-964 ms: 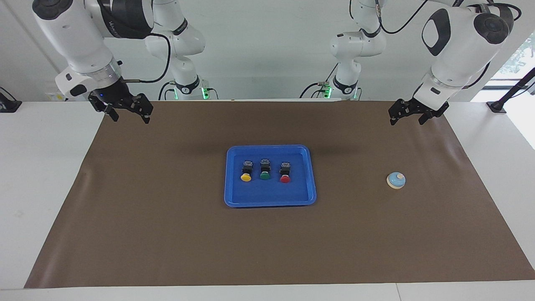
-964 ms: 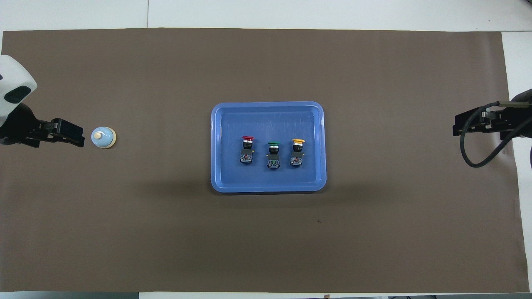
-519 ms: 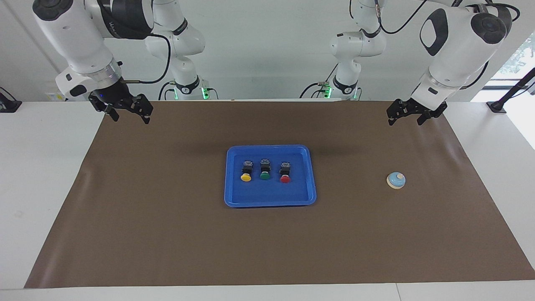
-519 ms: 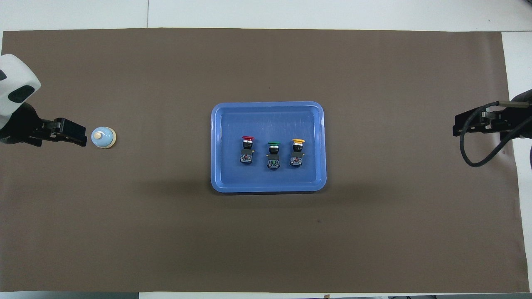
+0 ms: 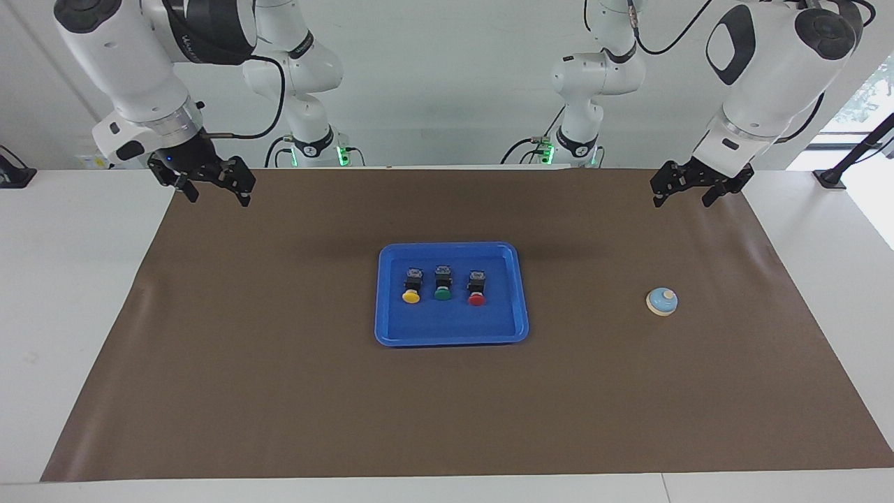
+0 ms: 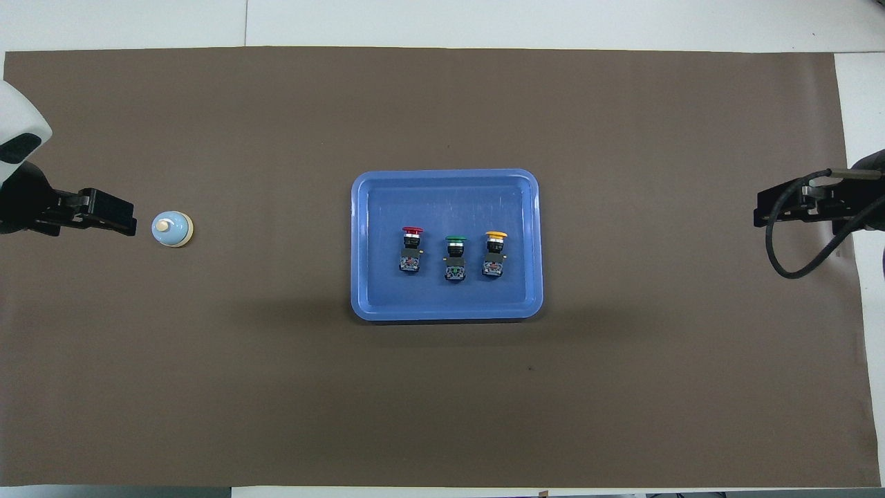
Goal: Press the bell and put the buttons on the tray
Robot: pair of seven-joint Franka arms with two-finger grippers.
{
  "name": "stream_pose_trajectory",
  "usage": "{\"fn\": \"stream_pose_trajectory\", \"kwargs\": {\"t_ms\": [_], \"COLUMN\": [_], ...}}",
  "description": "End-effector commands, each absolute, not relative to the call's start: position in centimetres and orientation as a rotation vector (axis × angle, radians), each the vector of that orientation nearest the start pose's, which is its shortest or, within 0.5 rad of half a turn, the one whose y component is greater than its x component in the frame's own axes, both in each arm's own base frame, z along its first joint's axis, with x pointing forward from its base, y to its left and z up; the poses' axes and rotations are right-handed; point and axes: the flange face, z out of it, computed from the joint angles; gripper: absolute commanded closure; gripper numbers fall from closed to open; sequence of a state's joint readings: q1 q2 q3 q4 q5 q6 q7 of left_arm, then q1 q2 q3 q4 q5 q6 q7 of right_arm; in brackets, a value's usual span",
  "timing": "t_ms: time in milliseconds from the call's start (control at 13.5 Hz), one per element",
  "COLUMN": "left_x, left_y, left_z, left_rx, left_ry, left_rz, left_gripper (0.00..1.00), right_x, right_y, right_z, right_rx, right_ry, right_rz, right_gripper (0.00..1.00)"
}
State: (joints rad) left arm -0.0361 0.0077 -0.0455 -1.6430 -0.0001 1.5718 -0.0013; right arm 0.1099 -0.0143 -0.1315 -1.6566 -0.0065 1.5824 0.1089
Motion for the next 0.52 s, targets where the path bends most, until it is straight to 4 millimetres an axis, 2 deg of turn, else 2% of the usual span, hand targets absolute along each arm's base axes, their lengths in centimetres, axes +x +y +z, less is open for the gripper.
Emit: {"fn": "stream_pose_trajectory", "kwargs": {"t_ms": [0, 445], "left_x": [55.57, 55.65], "left_y": [-4.38, -4.38], "left_z": [59.1, 59.09], "left_rx": [-3.138, -3.138], "left_ry": [0.135, 0.135], "left_rz": [0.109, 0.099], "left_gripper": [0.0, 0.0], "right_x": [54.09, 54.09], "right_y": [-1.59, -1.58], "right_z": [59.41, 59.41], "right_rx": [-3.153, -3.153], "right_ry": [0.214, 0.214], "right_rz": [0.096, 0.096], "right_gripper": [0.0, 0.0]}}
